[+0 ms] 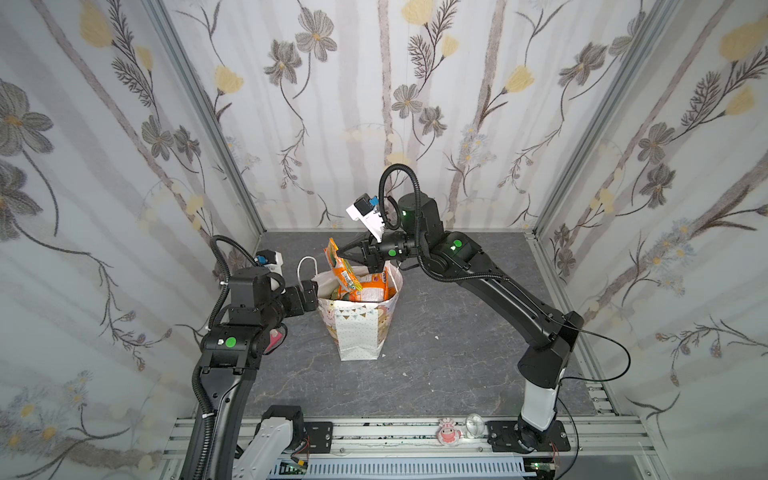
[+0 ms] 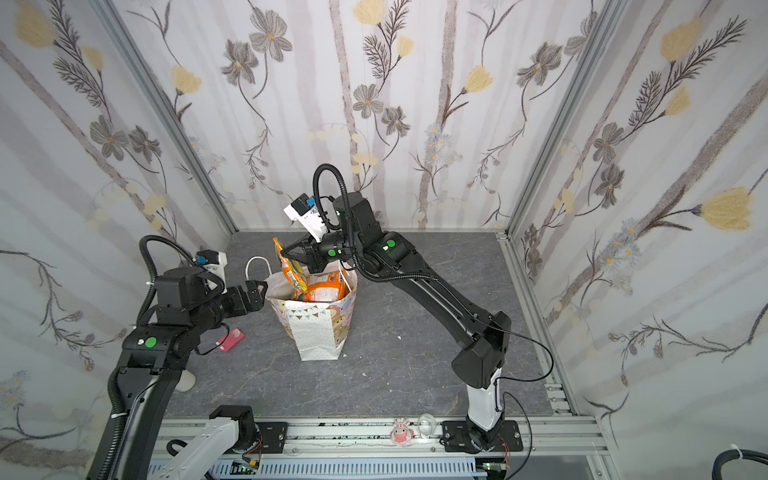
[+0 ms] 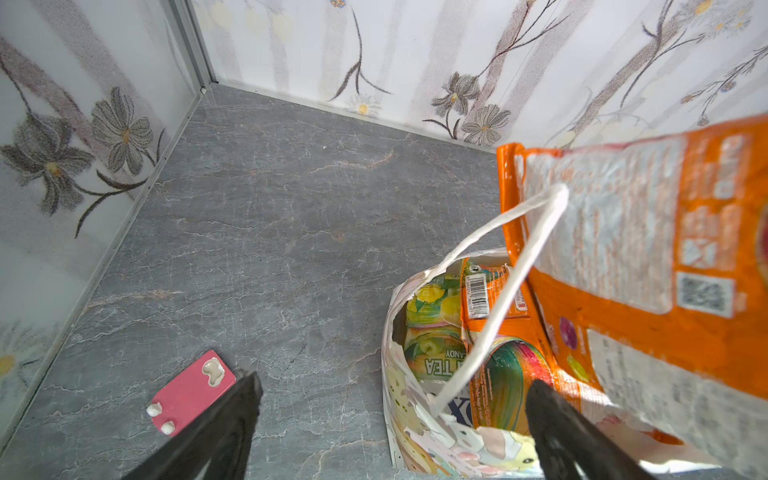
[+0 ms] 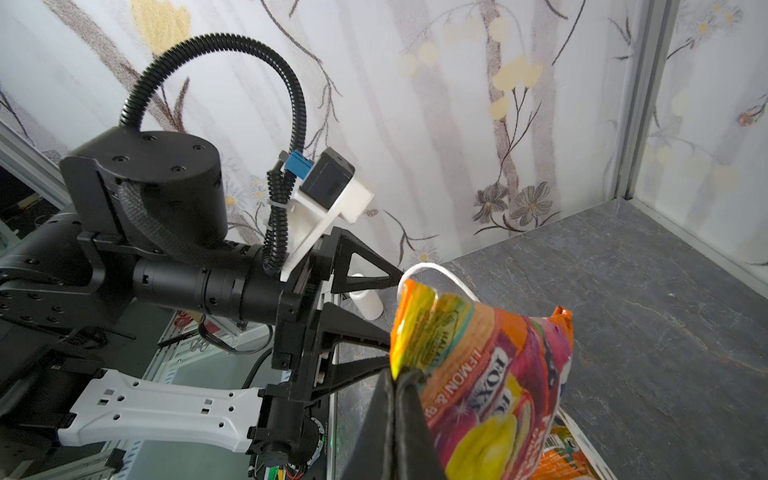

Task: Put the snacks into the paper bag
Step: 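Lower the orange pack into the paper bag with the right gripper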

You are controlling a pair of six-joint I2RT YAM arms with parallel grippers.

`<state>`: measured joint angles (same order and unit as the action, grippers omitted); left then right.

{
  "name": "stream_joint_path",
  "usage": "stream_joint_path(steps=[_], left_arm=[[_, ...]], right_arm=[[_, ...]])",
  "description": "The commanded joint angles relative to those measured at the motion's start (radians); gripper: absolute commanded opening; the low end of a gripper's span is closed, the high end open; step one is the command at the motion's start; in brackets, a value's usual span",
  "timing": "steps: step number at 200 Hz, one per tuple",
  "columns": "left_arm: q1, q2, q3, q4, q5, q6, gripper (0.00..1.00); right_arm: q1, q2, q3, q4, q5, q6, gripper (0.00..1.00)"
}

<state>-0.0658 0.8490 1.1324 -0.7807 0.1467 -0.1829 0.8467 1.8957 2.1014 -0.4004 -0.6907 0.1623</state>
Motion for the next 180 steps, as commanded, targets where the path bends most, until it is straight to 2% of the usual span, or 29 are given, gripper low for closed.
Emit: stream_joint_path(steps=[1, 49, 83, 91, 122, 134, 155, 180], left_arm=[[0.001, 0.004, -0.001, 0.018, 0.004, 0.013, 1.0], [0.001, 0.003, -0.001, 0.02, 0.002, 0.014, 1.0], [0.001, 0.003, -0.005, 0.021, 0.005, 0.014, 1.0], [0.002, 0.004, -0.006, 0.022, 0.005, 0.014, 1.0], [0.001, 0.003, -0.005, 0.023, 0.007, 0.019, 1.0], [0.002, 0.002, -0.001, 0.021, 0.007, 0.02, 1.0], [0.001, 0.002, 0.0, 0.021, 0.007, 0.02, 1.0], [0.001, 0.003, -0.001, 0.022, 0.01, 0.02, 1.0]], right_arm=[[0.001, 0.005, 0.006, -0.008, -0.07, -0.033, 0.0], [-0.007, 0.02, 0.006, -0.041, -0.188, -0.031, 0.0], [-0.019, 0.045, -0.003, -0.08, -0.198, -0.041, 0.0], [-0.056, 0.052, -0.004, -0.081, -0.198, -0.033, 0.0], [-0.09, 0.07, -0.004, -0.093, -0.193, 0.026, 0.0], [-0.098, 0.07, -0.002, -0.123, -0.15, 0.026, 0.0], [-0.095, 0.05, 0.008, -0.221, 0.037, -0.039, 0.0], [-0.08, 0.03, 0.016, -0.317, 0.196, -0.106, 0.0]])
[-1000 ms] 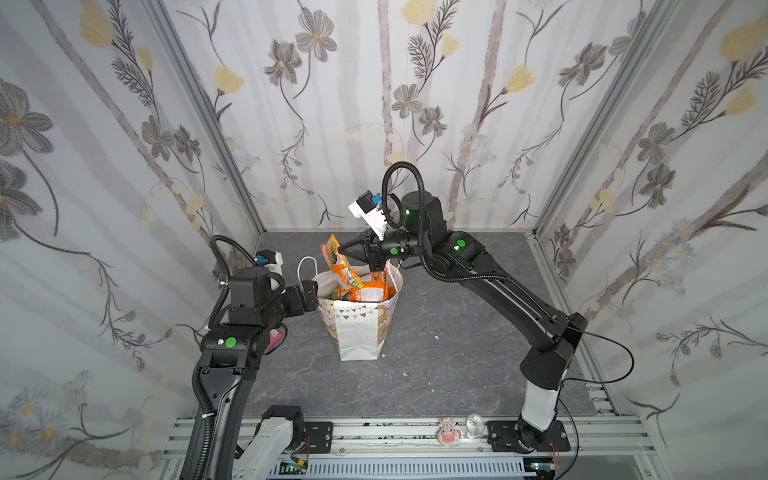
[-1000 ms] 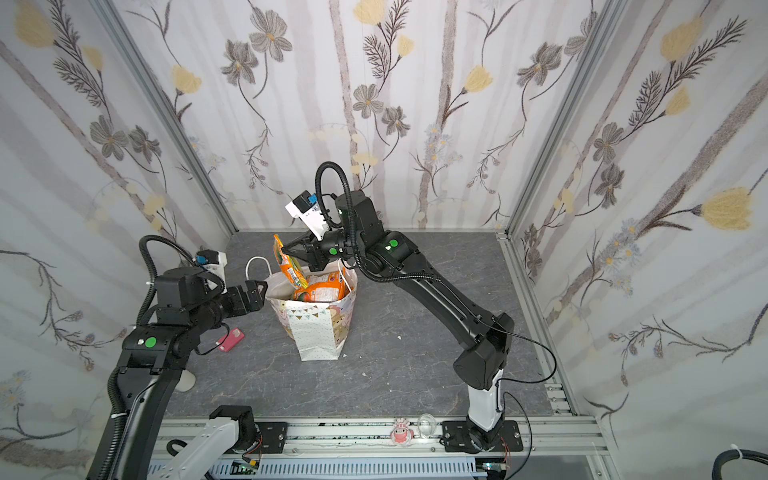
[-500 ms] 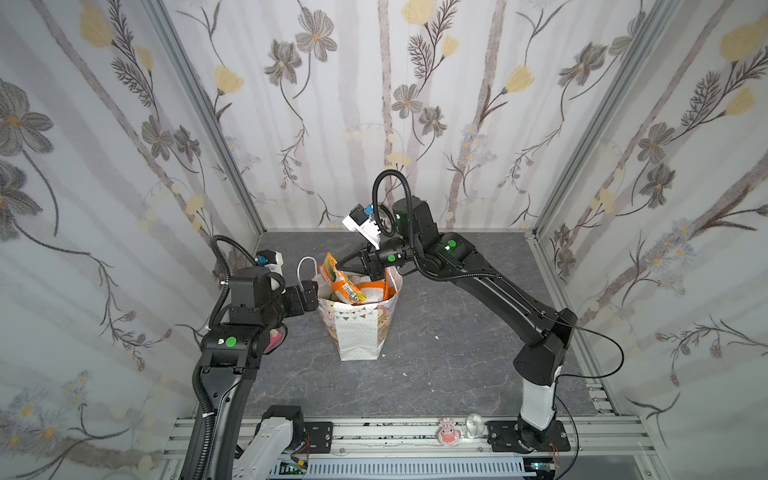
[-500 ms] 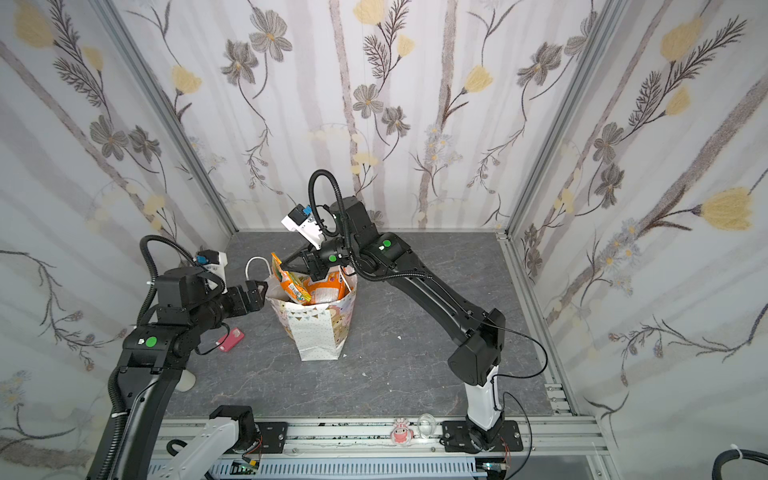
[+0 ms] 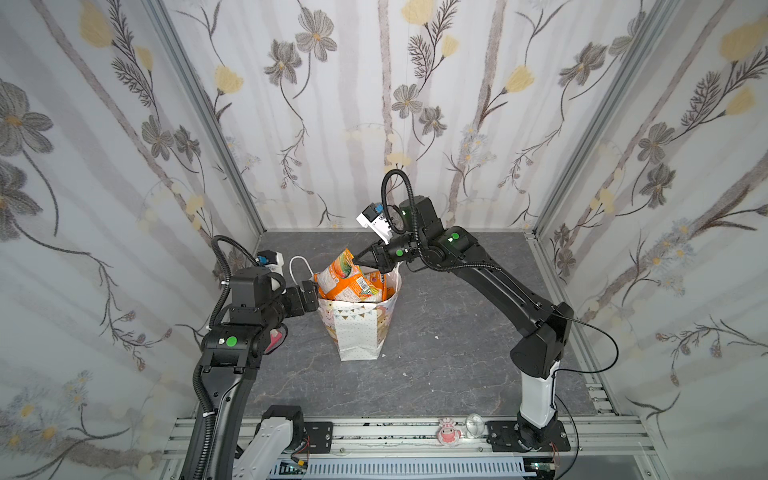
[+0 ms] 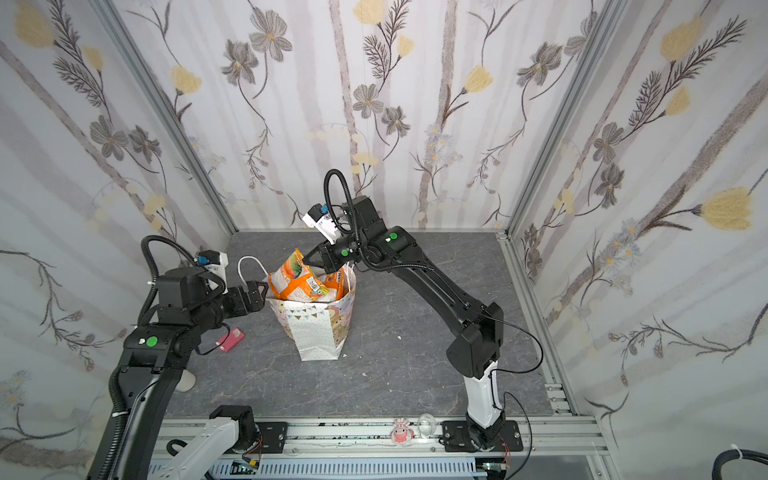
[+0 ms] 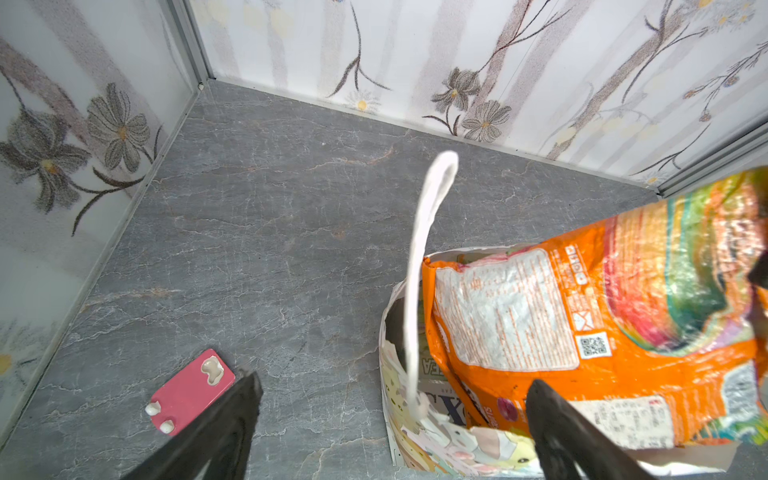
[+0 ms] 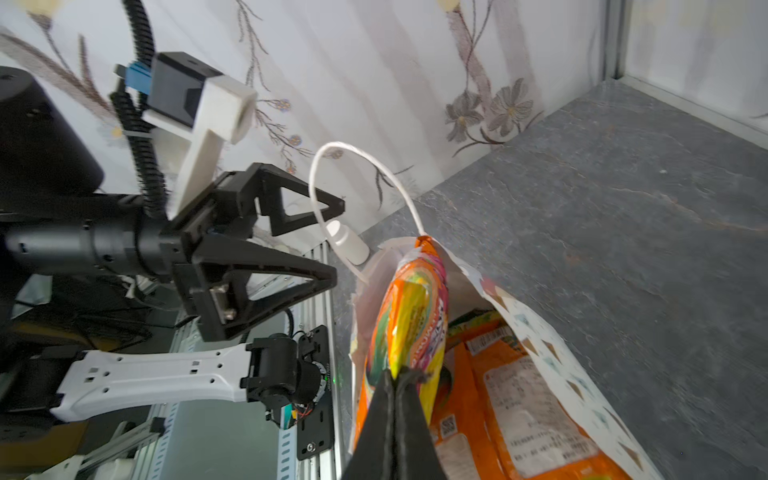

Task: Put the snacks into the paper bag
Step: 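Lower the orange pack into the paper bag with the right gripper, then push the orange pack down into the bag with the right gripper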

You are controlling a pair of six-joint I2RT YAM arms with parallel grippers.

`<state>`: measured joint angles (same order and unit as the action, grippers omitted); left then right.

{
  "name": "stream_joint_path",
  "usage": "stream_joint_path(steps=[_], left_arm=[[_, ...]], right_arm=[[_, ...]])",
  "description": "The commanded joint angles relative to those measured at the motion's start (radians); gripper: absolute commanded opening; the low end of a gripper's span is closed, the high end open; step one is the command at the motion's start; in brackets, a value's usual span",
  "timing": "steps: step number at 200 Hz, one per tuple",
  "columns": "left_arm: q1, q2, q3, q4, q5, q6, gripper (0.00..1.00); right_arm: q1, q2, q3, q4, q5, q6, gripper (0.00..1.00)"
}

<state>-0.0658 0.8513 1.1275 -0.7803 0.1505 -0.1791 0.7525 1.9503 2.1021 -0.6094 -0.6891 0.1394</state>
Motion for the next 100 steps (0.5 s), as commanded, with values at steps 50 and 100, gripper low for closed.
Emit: stream_joint_path(steps=[50, 100], left_arm=[[0.001, 0.013, 0.008, 0.023, 0.007, 0.016, 1.0], [0.001, 0.009, 0.005, 0.024, 0.009, 0.017, 1.0]], right_arm=[[0.14, -0.019, 0.101, -0.253, 0.637, -0.205, 0.24], [0.176, -0.056, 0.119, -0.208, 0.833, -0.181, 0.55]])
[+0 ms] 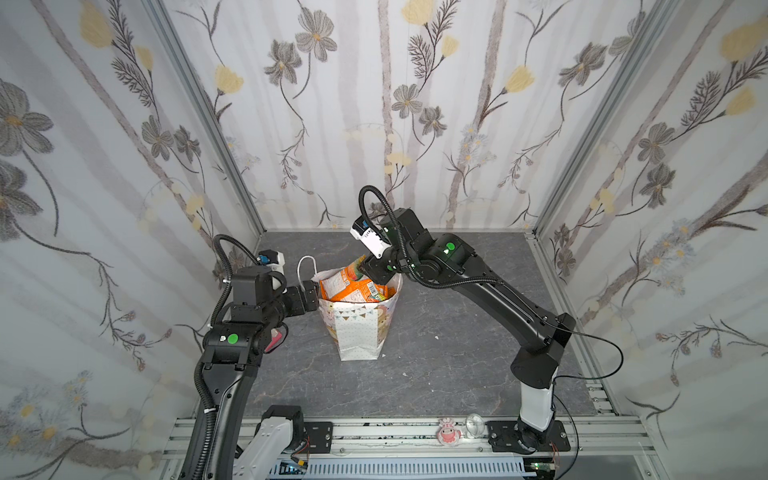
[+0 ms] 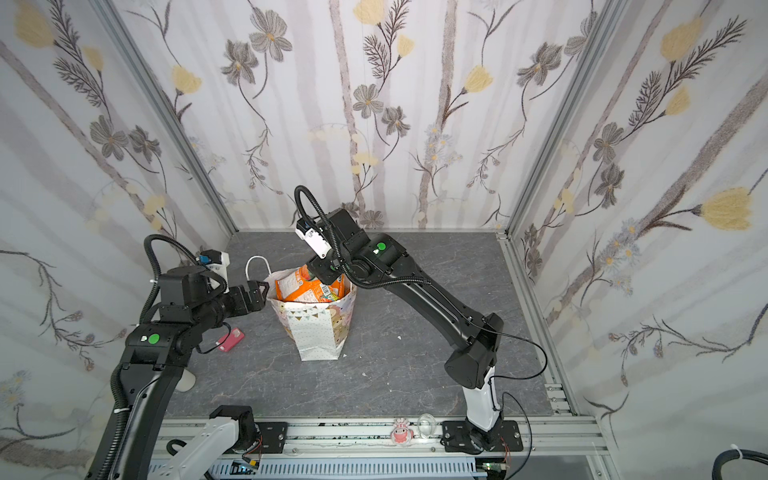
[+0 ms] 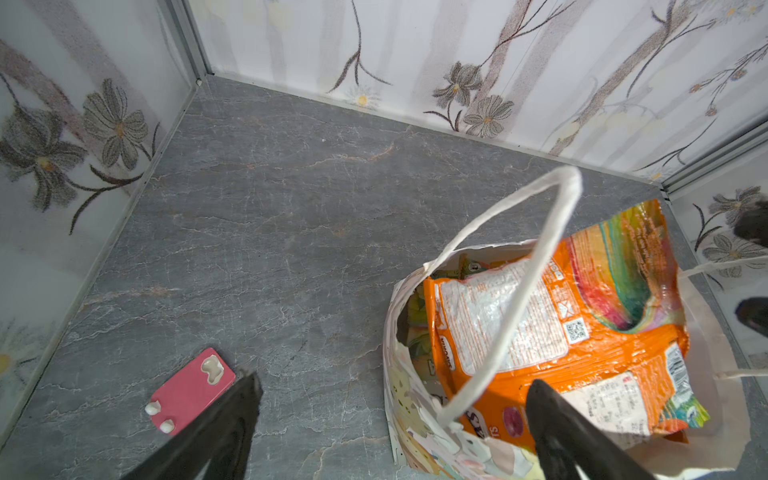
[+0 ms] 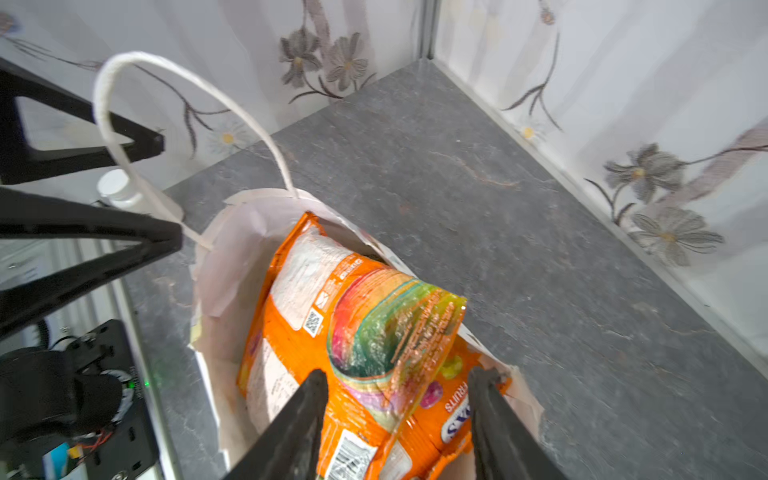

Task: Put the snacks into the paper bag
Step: 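Push the orange pack down into the bag with the right gripper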

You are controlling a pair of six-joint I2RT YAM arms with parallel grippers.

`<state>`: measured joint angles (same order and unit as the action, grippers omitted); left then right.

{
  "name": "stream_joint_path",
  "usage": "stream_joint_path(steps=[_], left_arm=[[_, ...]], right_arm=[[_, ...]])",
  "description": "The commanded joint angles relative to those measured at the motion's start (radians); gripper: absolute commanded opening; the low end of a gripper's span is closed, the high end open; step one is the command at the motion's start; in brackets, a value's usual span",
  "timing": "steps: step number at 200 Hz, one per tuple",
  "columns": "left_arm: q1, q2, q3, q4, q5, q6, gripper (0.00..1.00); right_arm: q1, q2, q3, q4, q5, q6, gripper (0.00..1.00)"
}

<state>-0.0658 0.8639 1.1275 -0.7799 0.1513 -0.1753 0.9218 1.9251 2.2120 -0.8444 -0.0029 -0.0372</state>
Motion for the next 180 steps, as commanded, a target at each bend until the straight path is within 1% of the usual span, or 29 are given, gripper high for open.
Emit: stream_joint_path(steps=[1, 25, 54, 70, 83, 99, 129, 155, 180], left_arm=[[0.001, -0.004, 0.005, 0.024, 0.008, 0.014, 1.0], [0.0, -0.007, 0.002, 0.024, 0.008, 0.013, 1.0], [0.001, -0.012, -0.003, 0.024, 0.01, 0.013, 1.0], [0.0, -0.015, -0.006, 0.026, 0.013, 0.014, 1.0], [0.0, -0.016, -0.008, 0.028, 0.014, 0.014, 1.0], [0.001, -0.015, -0.008, 0.027, 0.011, 0.013, 1.0], [0.001, -0.021, -0.013, 0.028, 0.01, 0.014, 1.0], [0.001, -0.026, -0.008, 0.027, 0.01, 0.016, 1.0], [0.0, -0.033, -0.015, 0.027, 0.013, 0.016, 1.0]], right_arm=[[0.006, -0.032, 0.009, 0.029, 0.149, -0.004, 0.55], [0.021, -0.037, 0.009, 0.06, 0.125, 0.002, 0.54], [0.071, -0.014, 0.009, 0.064, 0.126, -0.008, 0.47], [0.09, 0.008, 0.009, 0.074, 0.152, 0.017, 0.45], [0.096, 0.026, 0.009, 0.083, 0.18, 0.044, 0.42], [0.101, 0.04, 0.009, 0.094, 0.185, 0.067, 0.37], [0.12, 0.051, 0.009, 0.095, 0.174, 0.069, 0.37], [0.105, 0.072, 0.009, 0.087, 0.205, 0.053, 0.37], [0.087, 0.092, 0.009, 0.088, 0.139, 0.039, 0.37]])
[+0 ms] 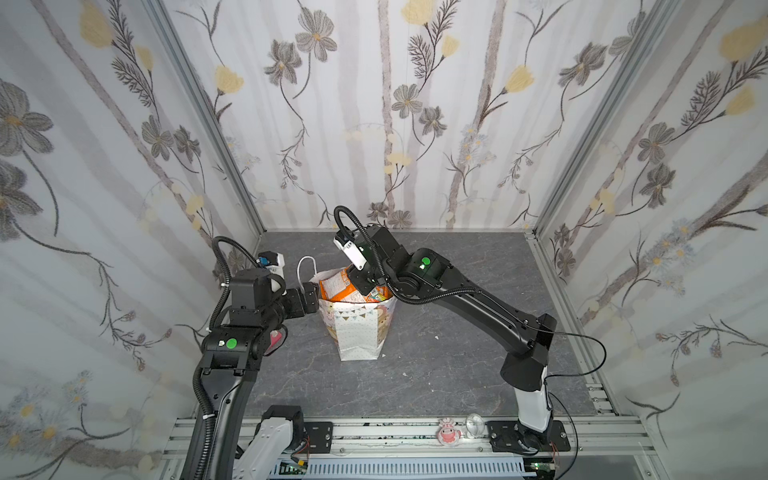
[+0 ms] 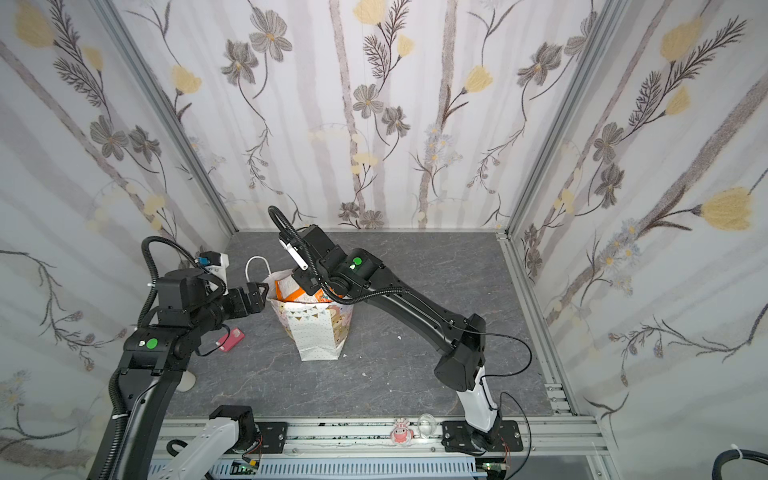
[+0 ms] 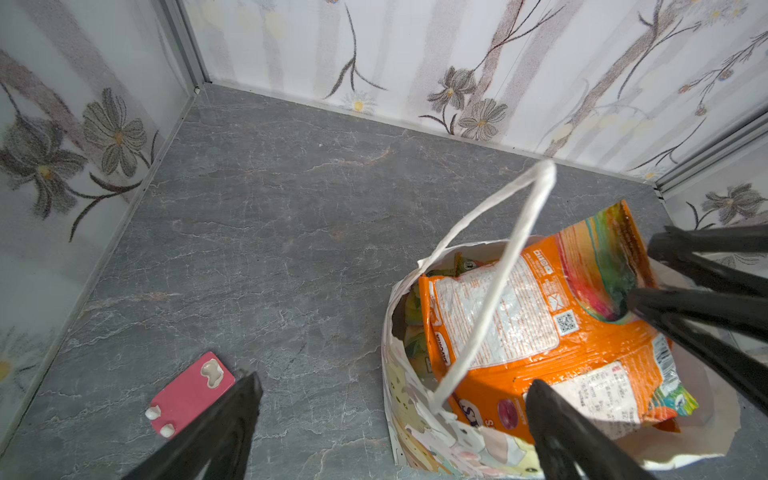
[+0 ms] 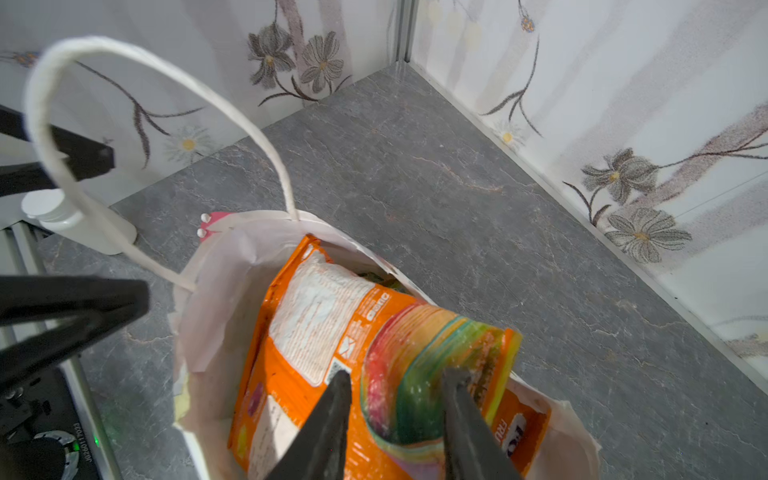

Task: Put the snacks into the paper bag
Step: 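Push the orange pack down into the bag with the right gripper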

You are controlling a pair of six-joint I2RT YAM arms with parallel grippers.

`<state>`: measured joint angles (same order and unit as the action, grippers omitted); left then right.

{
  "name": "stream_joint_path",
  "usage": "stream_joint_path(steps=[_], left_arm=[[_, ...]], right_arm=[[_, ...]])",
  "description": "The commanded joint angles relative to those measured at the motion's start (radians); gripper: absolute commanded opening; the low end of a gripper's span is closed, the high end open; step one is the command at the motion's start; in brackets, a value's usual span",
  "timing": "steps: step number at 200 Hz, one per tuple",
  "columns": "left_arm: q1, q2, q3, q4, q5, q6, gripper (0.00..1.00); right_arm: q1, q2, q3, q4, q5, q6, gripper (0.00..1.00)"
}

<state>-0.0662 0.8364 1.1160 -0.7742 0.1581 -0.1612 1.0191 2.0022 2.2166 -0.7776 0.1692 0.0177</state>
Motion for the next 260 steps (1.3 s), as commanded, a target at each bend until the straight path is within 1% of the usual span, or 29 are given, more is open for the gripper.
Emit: stream_joint_path(steps=[1, 23, 45, 68, 93, 121, 158, 182, 207, 219, 230, 235, 244, 260], left_arm=[[0.002, -0.005, -0.004, 0.021, 0.006, 0.002, 1.0], [0.002, -0.01, -0.008, 0.023, 0.006, 0.001, 1.0], [0.002, -0.011, -0.002, 0.02, 0.003, 0.0, 1.0], [0.002, -0.014, -0.001, 0.018, -0.003, 0.002, 1.0], [0.001, -0.028, -0.014, 0.027, -0.004, -0.001, 1.0], [0.0, -0.022, -0.015, 0.033, 0.002, -0.003, 1.0], [0.0, -0.017, -0.011, 0.035, 0.009, -0.001, 1.0], [0.0, -0.019, -0.012, 0.035, 0.011, 0.0, 1.0], [-0.001, -0.017, -0.007, 0.035, 0.009, -0.001, 1.0], [0.0, -0.014, -0.002, 0.034, 0.01, 0.0, 1.0], [-0.001, -0.011, 0.002, 0.035, 0.011, -0.001, 1.0], [-0.001, -0.01, 0.004, 0.032, 0.012, 0.001, 1.0], [-0.001, -0.01, 0.009, 0.032, 0.015, 0.003, 1.0], [-0.001, -0.011, 0.015, 0.03, 0.012, -0.001, 1.0]], right_arm=[[-0.011, 0.016, 0.005, 0.021, -0.035, -0.017, 0.37], [-0.015, 0.037, 0.006, 0.015, -0.082, -0.04, 0.36], [-0.042, 0.056, 0.006, 0.006, -0.133, -0.034, 0.35], [-0.082, 0.08, 0.006, -0.005, -0.173, -0.009, 0.26], [-0.091, 0.105, 0.02, -0.031, -0.189, -0.014, 0.17], [-0.092, 0.144, 0.062, -0.098, -0.207, -0.026, 0.16], [-0.1, 0.193, 0.064, -0.14, -0.207, -0.038, 0.14], [-0.099, 0.2, 0.064, -0.159, -0.207, -0.04, 0.13], [-0.093, 0.177, 0.073, -0.138, -0.204, -0.029, 0.14], [-0.087, 0.151, 0.078, -0.103, -0.209, -0.017, 0.17], [-0.081, 0.127, 0.078, -0.061, -0.209, 0.003, 0.17], [-0.076, 0.114, 0.078, -0.046, -0.211, 0.01, 0.2], [-0.067, 0.095, 0.078, -0.011, -0.211, 0.018, 0.28], [-0.049, 0.06, 0.078, 0.037, -0.196, 0.025, 0.3]])
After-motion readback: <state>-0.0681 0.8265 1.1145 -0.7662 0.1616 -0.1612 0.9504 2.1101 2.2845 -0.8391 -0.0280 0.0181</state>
